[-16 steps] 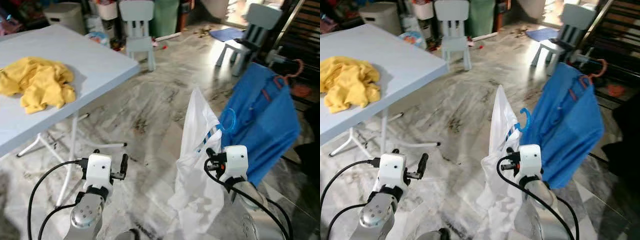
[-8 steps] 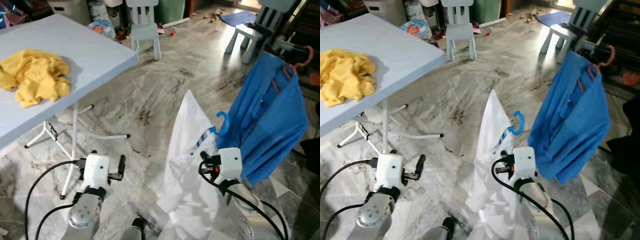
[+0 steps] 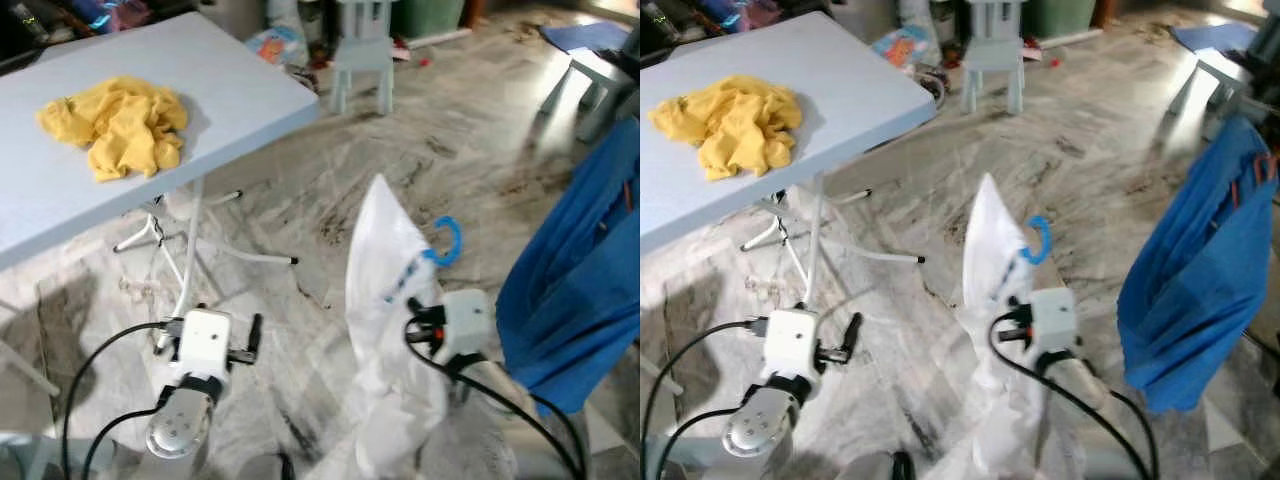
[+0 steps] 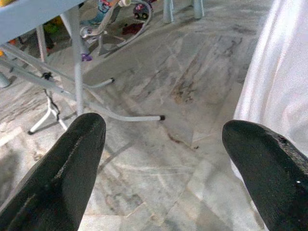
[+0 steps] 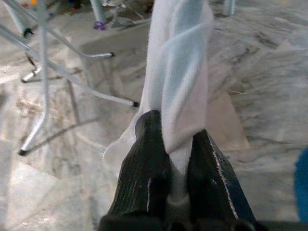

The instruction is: Hang hanger

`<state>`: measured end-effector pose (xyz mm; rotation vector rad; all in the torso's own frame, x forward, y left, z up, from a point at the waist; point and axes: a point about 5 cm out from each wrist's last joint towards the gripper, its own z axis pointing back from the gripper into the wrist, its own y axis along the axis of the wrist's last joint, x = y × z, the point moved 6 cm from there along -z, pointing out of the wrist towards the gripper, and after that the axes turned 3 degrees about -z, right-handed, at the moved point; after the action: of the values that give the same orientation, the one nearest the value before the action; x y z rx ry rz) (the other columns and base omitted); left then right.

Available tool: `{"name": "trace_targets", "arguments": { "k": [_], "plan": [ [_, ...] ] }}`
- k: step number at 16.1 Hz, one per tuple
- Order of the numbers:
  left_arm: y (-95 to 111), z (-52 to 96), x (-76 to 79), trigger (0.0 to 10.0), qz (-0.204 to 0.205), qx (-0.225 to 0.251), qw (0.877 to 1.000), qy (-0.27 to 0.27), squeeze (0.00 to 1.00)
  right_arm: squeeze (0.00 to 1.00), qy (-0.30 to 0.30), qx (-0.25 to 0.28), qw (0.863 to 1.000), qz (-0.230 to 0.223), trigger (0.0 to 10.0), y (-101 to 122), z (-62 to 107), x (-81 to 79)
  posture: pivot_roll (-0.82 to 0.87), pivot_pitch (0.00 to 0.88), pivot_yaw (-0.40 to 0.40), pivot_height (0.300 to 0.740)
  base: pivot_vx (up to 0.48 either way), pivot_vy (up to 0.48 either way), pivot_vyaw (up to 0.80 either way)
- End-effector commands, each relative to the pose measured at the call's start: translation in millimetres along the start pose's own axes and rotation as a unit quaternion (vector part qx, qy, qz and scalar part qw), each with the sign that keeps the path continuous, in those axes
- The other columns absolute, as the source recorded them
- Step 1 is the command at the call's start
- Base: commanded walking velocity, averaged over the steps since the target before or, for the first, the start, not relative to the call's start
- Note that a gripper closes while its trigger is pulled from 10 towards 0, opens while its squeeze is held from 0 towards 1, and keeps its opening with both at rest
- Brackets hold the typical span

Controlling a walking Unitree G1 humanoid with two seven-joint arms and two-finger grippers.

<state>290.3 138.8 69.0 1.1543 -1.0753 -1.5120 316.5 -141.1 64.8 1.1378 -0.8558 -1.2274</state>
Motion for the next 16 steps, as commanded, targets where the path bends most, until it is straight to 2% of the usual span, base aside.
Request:
{"name": "trace_targets", "arguments": {
  "k": [1,3,6,14,16],
  "plan": [
    [-2.4,-0.9,-5.6,10.0,-0.005,-0.003,1.000,0.006,0.00,0.00,0.013,0.027,1.000,0.003,10.0,14.2,-0.5,-9.5,0.05,0.153,0.009,0.740,0.000,0.000,0.00],
    [0.7,-1.9,-4.7,10.0,0.006,0.002,1.000,0.009,0.00,0.00,0.015,0.028,0.999,0.006,10.0,16.3,-2.8,-8.8,0.05,0.154,0.000,0.740,0.000,0.000,0.00],
    [-4.0,1.3,-6.7,10.0,0.027,-0.008,0.999,0.018,0.00,0.00,0.020,0.026,0.999,0.010,10.0,15.9,-4.2,-10.0,0.06,0.158,-0.008,0.740,0.000,0.402,0.00],
    [-4.7,1.0,2.0,10.0,0.022,-0.010,1.000,-0.002,0.00,0.00,0.017,0.022,1.000,0.014,10.0,13.5,0.0,-8.8,0.04,0.175,-0.004,0.740,0.000,0.479,0.00],
    [-1.4,0.9,2.6,10.0,0.019,-0.001,1.000,-0.003,0.00,0.00,0.016,0.020,1.000,0.015,10.0,12.3,0.2,-8.2,0.04,0.175,-0.005,0.740,0.000,0.000,0.00]
  ]
}}
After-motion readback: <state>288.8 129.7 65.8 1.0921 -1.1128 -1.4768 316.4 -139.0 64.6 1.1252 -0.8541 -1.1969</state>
